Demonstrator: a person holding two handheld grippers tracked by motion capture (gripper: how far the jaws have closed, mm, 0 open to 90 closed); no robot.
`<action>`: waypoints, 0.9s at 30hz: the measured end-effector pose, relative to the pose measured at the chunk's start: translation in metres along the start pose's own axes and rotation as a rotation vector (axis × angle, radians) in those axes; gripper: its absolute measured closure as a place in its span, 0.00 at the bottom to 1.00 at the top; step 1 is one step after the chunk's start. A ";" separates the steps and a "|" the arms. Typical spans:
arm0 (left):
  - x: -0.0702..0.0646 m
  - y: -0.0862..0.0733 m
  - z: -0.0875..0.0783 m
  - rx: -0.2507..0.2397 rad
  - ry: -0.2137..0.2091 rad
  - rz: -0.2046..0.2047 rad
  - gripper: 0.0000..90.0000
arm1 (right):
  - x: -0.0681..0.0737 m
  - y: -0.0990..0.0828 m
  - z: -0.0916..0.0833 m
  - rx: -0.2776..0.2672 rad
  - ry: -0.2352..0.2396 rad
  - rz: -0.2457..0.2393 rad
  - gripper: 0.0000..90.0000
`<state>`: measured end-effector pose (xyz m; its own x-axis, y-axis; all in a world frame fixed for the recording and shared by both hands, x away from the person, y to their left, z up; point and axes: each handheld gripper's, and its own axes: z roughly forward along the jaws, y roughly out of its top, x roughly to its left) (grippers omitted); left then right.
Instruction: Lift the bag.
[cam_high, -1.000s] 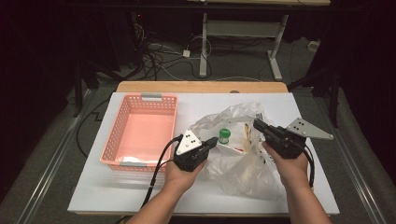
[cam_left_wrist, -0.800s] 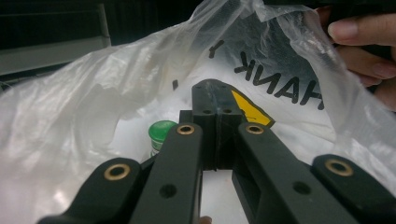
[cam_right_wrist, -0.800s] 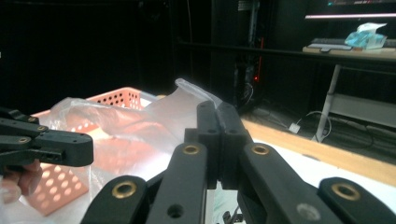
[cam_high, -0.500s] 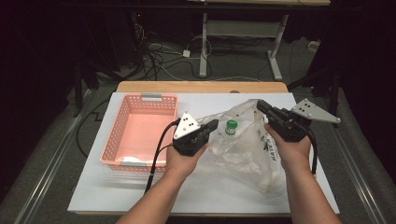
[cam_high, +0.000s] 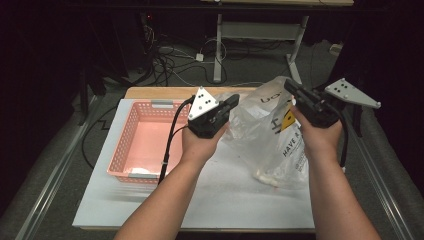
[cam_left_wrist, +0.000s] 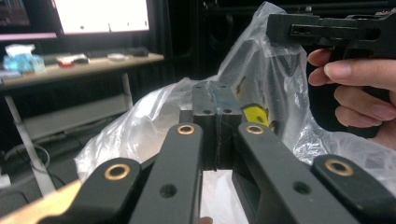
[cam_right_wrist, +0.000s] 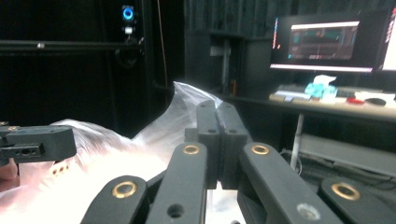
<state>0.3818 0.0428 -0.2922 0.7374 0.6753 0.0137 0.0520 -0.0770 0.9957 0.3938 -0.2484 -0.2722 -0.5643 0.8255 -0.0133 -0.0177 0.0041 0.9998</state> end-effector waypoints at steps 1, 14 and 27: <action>0.000 0.007 0.000 -0.015 0.000 0.003 0.99 | -0.001 0.006 0.001 -0.011 -0.006 -0.005 1.00; -0.011 0.080 0.001 -0.134 0.004 0.092 0.99 | -0.007 0.069 0.004 -0.108 -0.040 -0.042 1.00; 0.000 0.039 0.012 -0.036 0.001 0.031 0.98 | -0.021 0.006 0.008 0.005 -0.059 0.010 1.00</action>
<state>0.3920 0.0310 -0.2549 0.7373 0.6740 0.0448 0.0047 -0.0715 0.9974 0.4120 -0.2607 -0.2656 -0.5145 0.8575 -0.0024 -0.0082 -0.0021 1.0000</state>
